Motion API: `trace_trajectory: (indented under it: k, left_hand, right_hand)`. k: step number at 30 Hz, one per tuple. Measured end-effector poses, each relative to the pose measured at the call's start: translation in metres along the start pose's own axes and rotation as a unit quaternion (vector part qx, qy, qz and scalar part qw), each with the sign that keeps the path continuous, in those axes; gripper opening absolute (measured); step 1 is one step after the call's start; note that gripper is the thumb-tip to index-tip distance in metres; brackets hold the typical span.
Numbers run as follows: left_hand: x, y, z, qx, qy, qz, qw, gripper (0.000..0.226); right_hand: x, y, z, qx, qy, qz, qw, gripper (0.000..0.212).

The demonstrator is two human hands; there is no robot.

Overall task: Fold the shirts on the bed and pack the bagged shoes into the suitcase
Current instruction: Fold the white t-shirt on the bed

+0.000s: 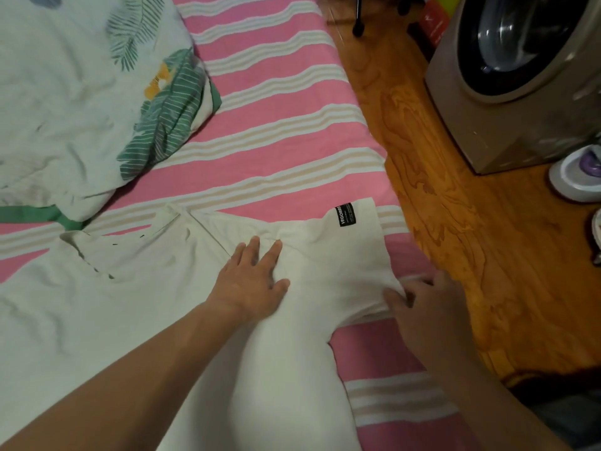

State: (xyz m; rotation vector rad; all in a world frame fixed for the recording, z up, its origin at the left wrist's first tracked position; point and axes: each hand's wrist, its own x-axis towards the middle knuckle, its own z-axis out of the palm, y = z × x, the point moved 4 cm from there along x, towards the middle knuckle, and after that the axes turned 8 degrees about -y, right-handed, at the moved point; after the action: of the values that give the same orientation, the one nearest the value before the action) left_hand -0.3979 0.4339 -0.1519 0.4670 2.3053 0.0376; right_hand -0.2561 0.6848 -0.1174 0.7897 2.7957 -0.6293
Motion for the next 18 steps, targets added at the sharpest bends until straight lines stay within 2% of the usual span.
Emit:
trace_trajectory:
  k: [3,6,8,10,13,14,16,18]
  left_hand:
    - [0.002,0.004,0.0,-0.001,-0.002,-0.006,1.0,0.077]
    - [0.006,0.006,-0.003,-0.009,-0.033,-0.008,0.999,0.08]
    - [0.005,0.005,-0.011,-0.068,-0.065,0.0,0.996,0.08]
    - [-0.004,0.001,-0.025,-0.195,-0.031,0.006,0.98,0.068]
    - [-0.048,-0.025,-0.031,-0.355,0.102,-0.015,0.929,0.048]
    - [-0.07,-0.037,-0.022,-0.405,0.125,-0.035,0.905,0.045]
    - [-0.109,-0.061,0.005,-0.513,0.109,-0.068,0.849,0.034]
    - [-0.136,-0.087,0.028,-0.601,0.086,-0.082,0.791,0.021]
  right_hand:
    - [0.002,-0.006,-0.003,-0.009,-0.007,0.026,1.0,0.038]
    - [0.008,-0.025,-0.002,-0.051,0.028,0.022,0.998,0.049]
    - [0.01,-0.029,0.004,-0.107,0.041,0.007,0.993,0.046]
    - [0.012,-0.029,0.01,-0.113,0.026,0.023,0.993,0.036]
    - [0.021,-0.032,0.012,-0.062,-0.031,0.081,0.994,0.019]
    - [0.025,-0.036,0.009,-0.036,-0.053,0.097,0.993,0.014]
    - [0.029,-0.053,-0.005,-0.002,-0.056,0.08,0.995,0.008]
    - [0.024,-0.087,-0.023,0.024,-0.051,0.028,0.998,0.023]
